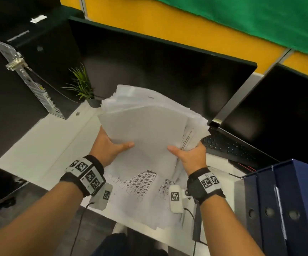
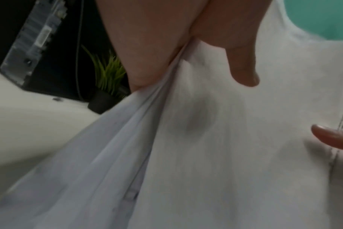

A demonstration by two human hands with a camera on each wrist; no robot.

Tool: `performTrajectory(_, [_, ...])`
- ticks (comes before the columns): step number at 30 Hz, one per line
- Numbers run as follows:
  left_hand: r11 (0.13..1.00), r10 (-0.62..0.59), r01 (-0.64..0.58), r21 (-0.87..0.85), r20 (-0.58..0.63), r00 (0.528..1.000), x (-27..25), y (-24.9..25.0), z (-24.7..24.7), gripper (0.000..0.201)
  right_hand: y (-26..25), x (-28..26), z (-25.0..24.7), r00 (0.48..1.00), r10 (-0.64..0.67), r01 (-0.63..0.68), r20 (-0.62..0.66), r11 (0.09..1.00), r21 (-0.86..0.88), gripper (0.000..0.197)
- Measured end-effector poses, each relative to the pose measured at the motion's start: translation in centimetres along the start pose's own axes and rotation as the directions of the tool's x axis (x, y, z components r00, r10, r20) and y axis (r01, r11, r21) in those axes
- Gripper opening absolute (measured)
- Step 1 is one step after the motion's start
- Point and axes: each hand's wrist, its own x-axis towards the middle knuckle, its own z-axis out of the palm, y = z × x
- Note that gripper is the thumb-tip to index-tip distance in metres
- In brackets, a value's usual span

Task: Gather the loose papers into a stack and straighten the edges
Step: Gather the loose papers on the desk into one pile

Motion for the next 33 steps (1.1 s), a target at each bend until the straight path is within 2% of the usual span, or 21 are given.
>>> performTrajectory(3, [0.997, -0.042, 0.041, -0.06, -0.025, 0.999, -0.1, 0.3, 1.4, 0.046, 0.7, 0.5, 1.0, 0.999, 0.027, -0.026, -0.029, 0.999, 0.037, 0.049])
performTrajectory(5, [0.991, -0.01, -0.001, -0.137, -0.077, 0.997, -0.3, 1.4, 1.7, 0.031, -0.3, 0.8, 1.2, 0.998, -0.002, 0.009, -0.059, 0.993, 0.118, 0.04])
performTrajectory(7, [0.975, 0.055, -0.078, -0.206, -0.115, 0.992, -0.4, 1.7, 1.1, 0.033, -1.3, 1.0, 0.6, 0.997, -0.072, 0.077, -0.034, 0.983, 0.168, 0.039])
performTrajectory(9, [0.976, 0.078, -0.097, -0.197, -0.099, 0.992, -0.8, 0.9, 0.5, 0.038, -1.0, 0.9, 0.2, 0.996, -0.086, 0.084, 0.007, 0.99, 0.117, 0.037])
performTrajectory(12, [0.991, -0.081, 0.081, -0.109, 0.008, 0.997, -1.2, -1.6, 0.5, 0.066, 1.4, 0.2, 0.2, 0.998, 0.061, -0.06, 0.016, 0.998, -0.037, 0.04])
performTrajectory(14, [0.984, -0.137, 0.138, -0.112, 0.02, 0.99, -1.3, -2.0, 0.7, 0.066, 1.9, 0.0, 0.4, 0.994, 0.108, -0.108, -0.014, 0.994, -0.01, 0.045])
performTrajectory(18, [0.991, -0.021, 0.02, -0.132, -0.008, 1.0, -0.8, -0.5, 1.4, 0.058, -0.1, 0.1, 1.1, 0.999, 0.0, 0.005, -0.048, 0.994, 0.108, 0.032])
performTrajectory(21, [0.995, 0.046, -0.044, -0.092, 0.021, 0.999, -0.4, 0.4, 1.3, 0.056, -1.5, 0.2, 1.1, 0.997, -0.071, 0.073, -0.013, 0.982, 0.176, 0.041])
performTrajectory(25, [0.993, 0.08, -0.072, -0.093, 0.081, 0.993, -1.0, 1.0, 1.3, 0.047, -1.9, -0.1, 0.4, 0.988, -0.154, 0.152, -0.001, 0.977, 0.152, 0.043])
performTrajectory(28, [0.984, 0.125, -0.114, -0.134, 0.077, 0.989, -1.6, 2.0, 1.0, 0.053, -3.1, 0.2, 0.1, 0.977, -0.213, 0.213, -0.015, 0.968, 0.131, 0.039])
performTrajectory(31, [0.966, 0.198, -0.18, -0.185, 0.081, 0.977, -1.4, 3.6, 0.5, 0.059, -4.7, 0.4, -0.4, 0.952, -0.304, 0.305, -0.031, 0.949, 0.078, 0.054])
performTrajectory(33, [0.963, 0.229, -0.21, -0.169, 0.099, 0.968, -1.1, 4.1, 0.2, 0.069, -5.6, 0.4, -0.4, 0.941, -0.339, 0.339, 0.008, 0.939, 0.053, 0.065])
